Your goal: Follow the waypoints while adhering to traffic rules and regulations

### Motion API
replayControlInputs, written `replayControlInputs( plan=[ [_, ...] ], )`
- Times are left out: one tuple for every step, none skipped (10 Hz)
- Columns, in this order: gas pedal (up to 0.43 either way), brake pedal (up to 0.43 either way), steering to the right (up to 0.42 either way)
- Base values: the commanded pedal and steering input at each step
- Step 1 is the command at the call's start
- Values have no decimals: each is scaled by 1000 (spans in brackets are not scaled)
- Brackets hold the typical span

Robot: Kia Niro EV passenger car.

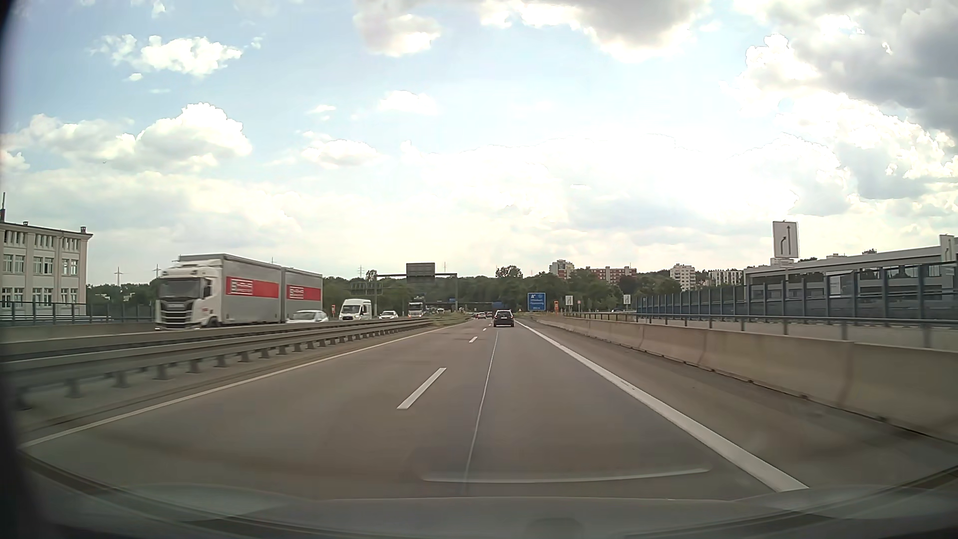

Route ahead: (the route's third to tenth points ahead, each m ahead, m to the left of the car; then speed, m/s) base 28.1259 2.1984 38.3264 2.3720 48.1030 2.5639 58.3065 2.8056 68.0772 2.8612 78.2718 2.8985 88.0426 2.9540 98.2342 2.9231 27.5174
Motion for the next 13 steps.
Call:
replayControlInputs(
  plan=[
    [20,30,-1],
    [20,30,0],
    [28,30,0],
    [39,30,0],
    [59,30,0],
    [59,30,-2],
    [67,30,-2],
    [67,30,-3],
    [67,30,-3],
    [79,30,-4],
    [79,30,-4],
    [79,30,-4],
    [79,30,-3]
  ],
)
